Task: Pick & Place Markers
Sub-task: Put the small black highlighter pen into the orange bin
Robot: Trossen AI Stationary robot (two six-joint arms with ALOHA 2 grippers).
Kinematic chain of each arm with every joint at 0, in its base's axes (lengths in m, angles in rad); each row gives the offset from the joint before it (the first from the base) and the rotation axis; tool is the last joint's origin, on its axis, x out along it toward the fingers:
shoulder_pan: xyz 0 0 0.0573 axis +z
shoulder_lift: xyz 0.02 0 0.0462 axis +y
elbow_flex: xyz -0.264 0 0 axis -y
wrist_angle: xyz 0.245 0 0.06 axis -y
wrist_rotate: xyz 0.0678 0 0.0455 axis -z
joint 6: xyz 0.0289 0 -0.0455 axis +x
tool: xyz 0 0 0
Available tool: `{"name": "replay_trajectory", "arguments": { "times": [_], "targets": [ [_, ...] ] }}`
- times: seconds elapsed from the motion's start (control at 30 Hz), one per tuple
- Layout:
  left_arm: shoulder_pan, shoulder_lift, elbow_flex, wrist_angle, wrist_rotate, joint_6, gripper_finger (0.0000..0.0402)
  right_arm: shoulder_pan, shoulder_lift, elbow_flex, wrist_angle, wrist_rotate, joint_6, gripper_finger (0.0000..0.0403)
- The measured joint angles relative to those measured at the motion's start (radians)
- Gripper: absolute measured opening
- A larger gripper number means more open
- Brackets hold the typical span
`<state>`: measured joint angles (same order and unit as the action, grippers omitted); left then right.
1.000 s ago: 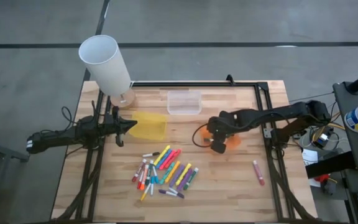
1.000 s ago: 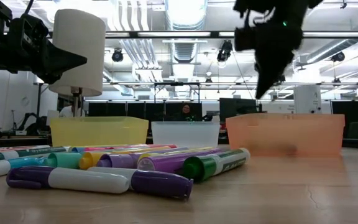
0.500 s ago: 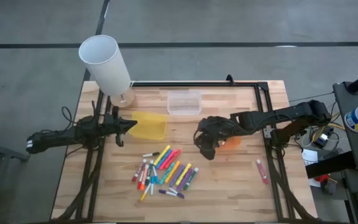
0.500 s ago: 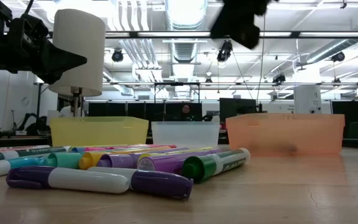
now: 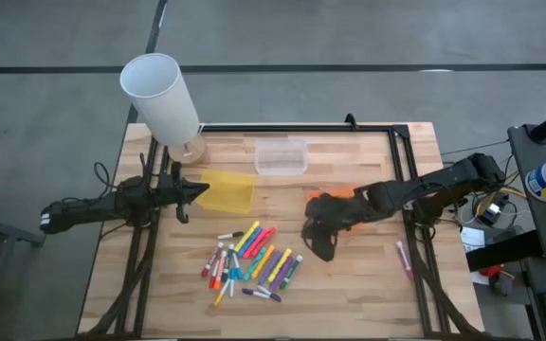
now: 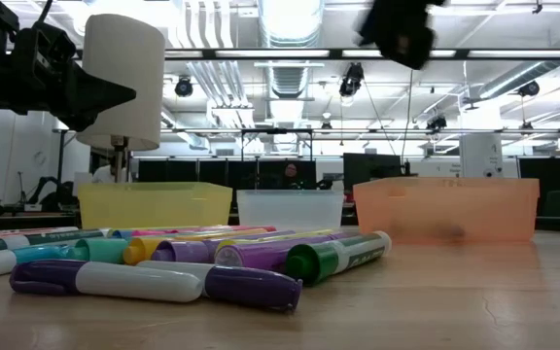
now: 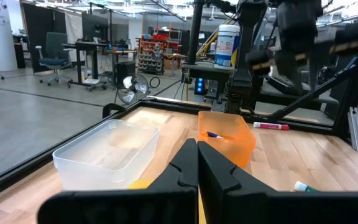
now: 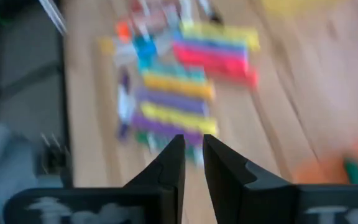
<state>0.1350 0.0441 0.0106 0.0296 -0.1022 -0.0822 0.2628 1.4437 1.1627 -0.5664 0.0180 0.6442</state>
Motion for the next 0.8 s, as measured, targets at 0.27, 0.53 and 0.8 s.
{"name": "replay_trajectory", "arguments": {
  "times": [0.27, 0.53, 0.8],
  "targets": [
    [0.000, 0.000, 0.000, 0.000, 0.000, 0.000, 0.0000, 0.094, 0.000, -0.047, -0.255, 0.003, 0.259, 0.0044],
    [0.000, 0.000, 0.000, 0.000, 0.000, 0.000, 0.0000, 0.174, 0.000, -0.151, -0.256, 0.009, 0.355, 0.0043],
    [0.000, 0.000, 0.000, 0.011, -0.012, 0.191, 0.0000, 0.217, 0.000, -0.228, -0.220, 0.039, 0.448, 0.0043]
  ]
}}
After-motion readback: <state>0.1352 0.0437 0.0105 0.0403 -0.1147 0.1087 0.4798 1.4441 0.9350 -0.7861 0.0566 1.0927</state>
